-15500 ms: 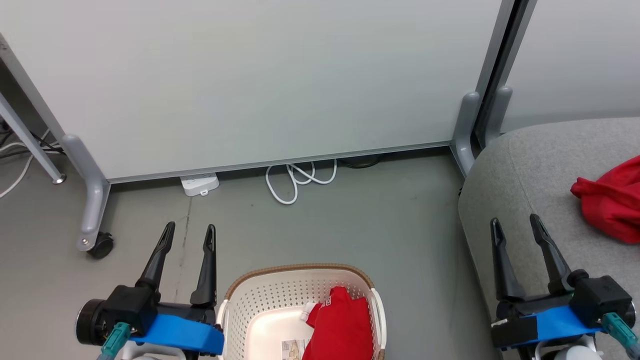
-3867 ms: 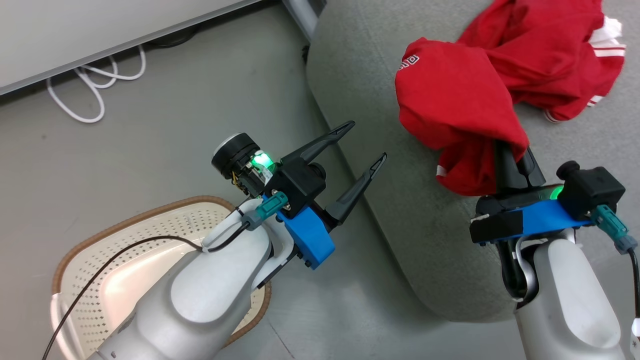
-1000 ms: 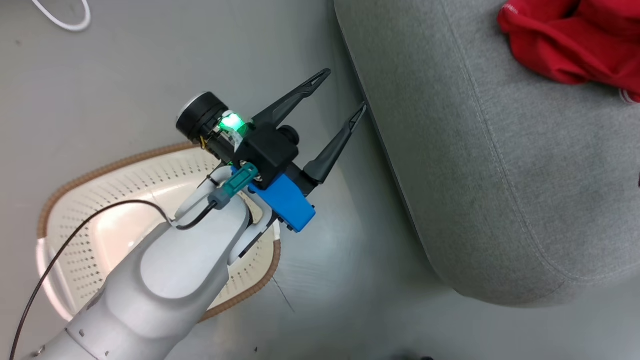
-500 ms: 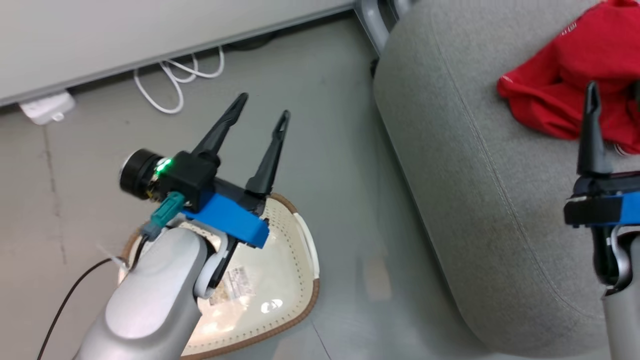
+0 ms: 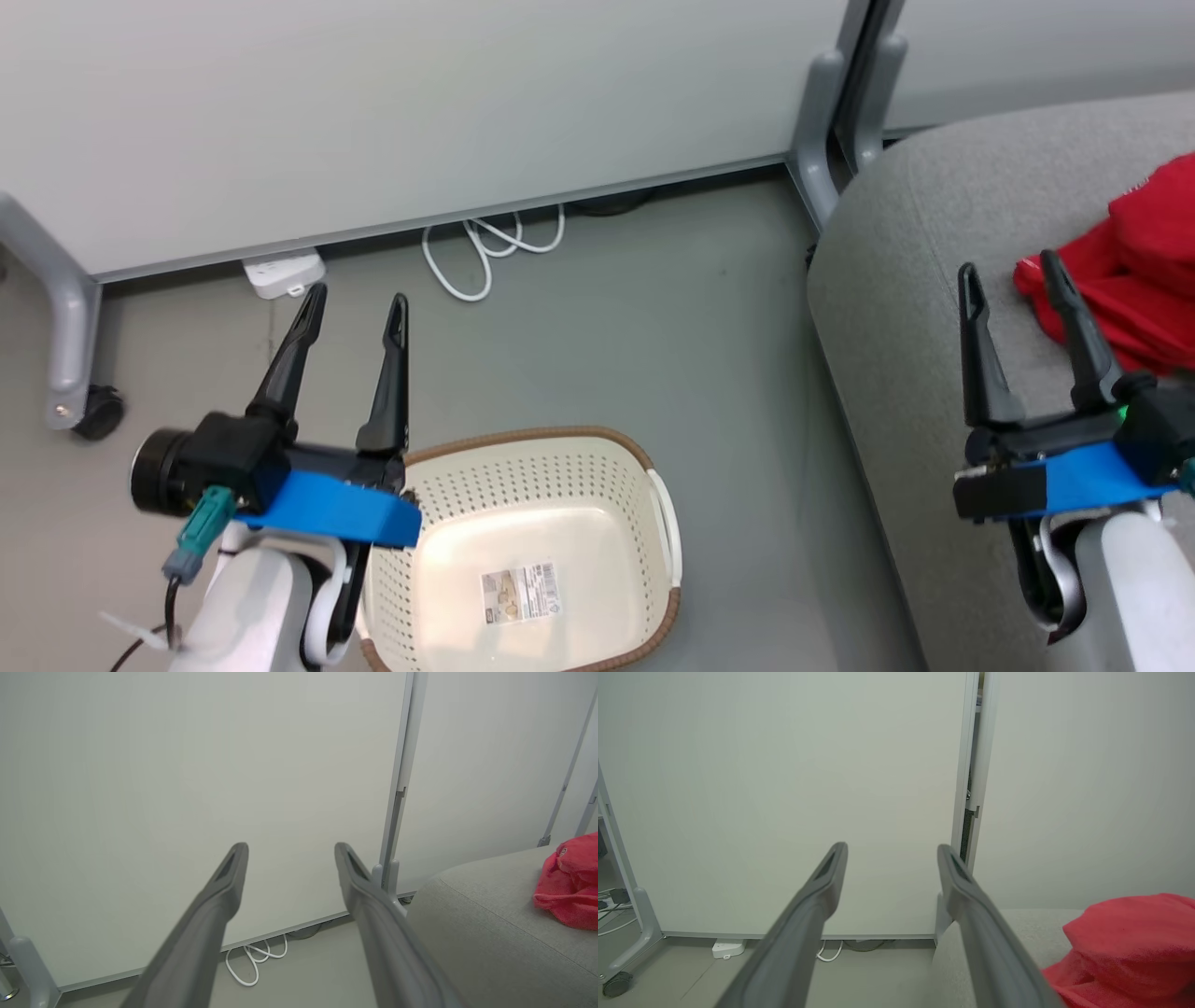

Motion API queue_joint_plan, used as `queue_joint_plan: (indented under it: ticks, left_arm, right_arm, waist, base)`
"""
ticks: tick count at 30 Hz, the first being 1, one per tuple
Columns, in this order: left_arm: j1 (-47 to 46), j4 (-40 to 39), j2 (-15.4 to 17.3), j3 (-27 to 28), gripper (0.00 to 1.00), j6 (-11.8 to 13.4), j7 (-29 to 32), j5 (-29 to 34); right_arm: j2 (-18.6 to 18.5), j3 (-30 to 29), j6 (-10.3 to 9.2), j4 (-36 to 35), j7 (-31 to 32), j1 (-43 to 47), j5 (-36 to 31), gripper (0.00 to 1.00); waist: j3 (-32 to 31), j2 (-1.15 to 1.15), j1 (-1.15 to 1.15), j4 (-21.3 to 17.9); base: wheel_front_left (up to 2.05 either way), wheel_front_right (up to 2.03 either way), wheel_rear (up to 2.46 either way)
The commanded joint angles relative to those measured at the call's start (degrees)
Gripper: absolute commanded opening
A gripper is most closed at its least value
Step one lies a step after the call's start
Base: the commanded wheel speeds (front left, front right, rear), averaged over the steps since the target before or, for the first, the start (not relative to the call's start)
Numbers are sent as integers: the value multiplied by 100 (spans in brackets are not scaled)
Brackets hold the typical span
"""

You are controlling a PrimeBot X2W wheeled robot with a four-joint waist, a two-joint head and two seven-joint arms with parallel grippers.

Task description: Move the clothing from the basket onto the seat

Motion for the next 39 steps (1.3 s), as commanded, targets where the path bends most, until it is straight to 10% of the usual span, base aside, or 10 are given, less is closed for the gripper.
queue_joint_plan:
  ticks: [1, 39]
  left_arm:
    - [208, -69, -42, 137, 100, -58, -15, 76]
    - [1782, -50, -726, 1476, 100, -827, -16, 788]
  right_arm:
    - [48, 14, -6, 2, -3, 167, 10, 100]
    - [713, -123, -5, 404, -3, 1523, 48, 100]
  waist:
    - [-208, 0, 2, 199]
    - [-1000, 0, 2, 653]
  base:
    - [0, 0, 0]
    - [0, 0, 0]
